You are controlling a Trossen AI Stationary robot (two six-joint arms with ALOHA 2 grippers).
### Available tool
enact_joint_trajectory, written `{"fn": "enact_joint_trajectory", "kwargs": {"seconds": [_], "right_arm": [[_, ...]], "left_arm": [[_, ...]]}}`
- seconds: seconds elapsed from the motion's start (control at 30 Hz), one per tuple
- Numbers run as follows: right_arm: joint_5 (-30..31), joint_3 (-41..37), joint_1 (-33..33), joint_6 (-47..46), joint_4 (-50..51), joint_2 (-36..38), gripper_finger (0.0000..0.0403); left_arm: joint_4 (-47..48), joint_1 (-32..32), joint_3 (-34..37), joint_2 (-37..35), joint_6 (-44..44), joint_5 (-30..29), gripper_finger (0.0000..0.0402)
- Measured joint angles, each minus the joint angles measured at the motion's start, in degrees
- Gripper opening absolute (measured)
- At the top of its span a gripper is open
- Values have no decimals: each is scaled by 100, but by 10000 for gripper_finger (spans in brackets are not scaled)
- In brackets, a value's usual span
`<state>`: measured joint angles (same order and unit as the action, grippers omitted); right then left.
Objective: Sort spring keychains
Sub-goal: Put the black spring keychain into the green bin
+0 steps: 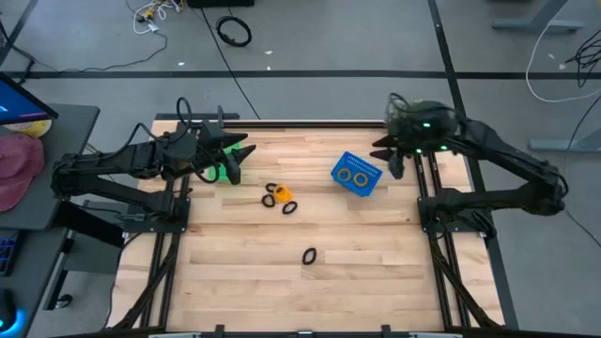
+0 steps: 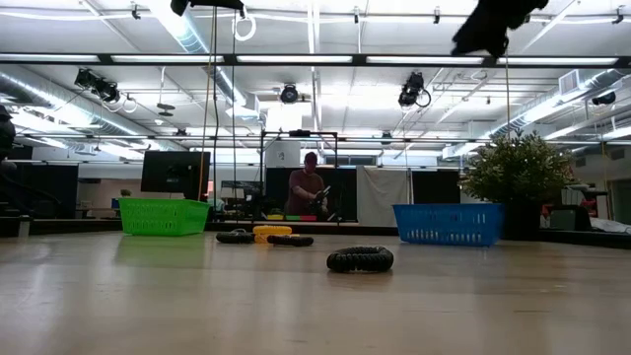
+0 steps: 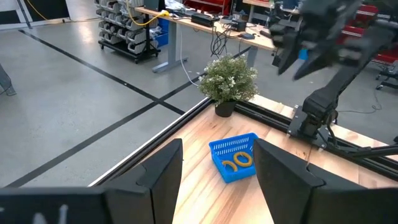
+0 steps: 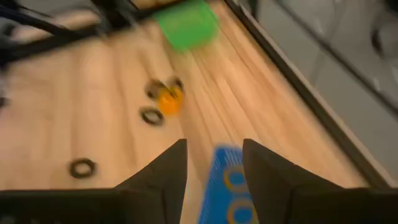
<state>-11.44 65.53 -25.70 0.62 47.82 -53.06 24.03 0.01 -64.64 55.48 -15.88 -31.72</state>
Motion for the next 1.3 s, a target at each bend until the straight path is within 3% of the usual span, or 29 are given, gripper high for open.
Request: {"fn": "enact_joint_trajectory", "kwargs": {"seconds": [0.27, 0.43, 0.63, 0.8, 0.93, 1.07, 1.3], "right_arm": [[-870, -413, 173, 186, -1555, 817, 127], [-993, -450, 181, 184, -1682, 912, 106], [-1411, -454, 185, -7, -2073, 918, 53], [-2197, -454, 583, -243, -2317, 912, 5], [-1677, -527, 1286, -242, -2288, 963, 5], [-1450, -541, 1574, -135, -2620, 884, 3], [-1451, -550, 1823, -326, -4164, -151, 1]], "left_arm": [[-13, 2, 0, 0, -40, -29, 199], [-17, 2, 0, 0, -162, 158, 199], [-24, 2, 0, 0, -575, 457, 199], [-24, 1, 0, 0, -673, 500, 199], [-24, 2, 0, 0, -730, 500, 199], [-24, 0, 0, 0, -748, 502, 199], [-24, 0, 0, 0, -727, 502, 199]]}}
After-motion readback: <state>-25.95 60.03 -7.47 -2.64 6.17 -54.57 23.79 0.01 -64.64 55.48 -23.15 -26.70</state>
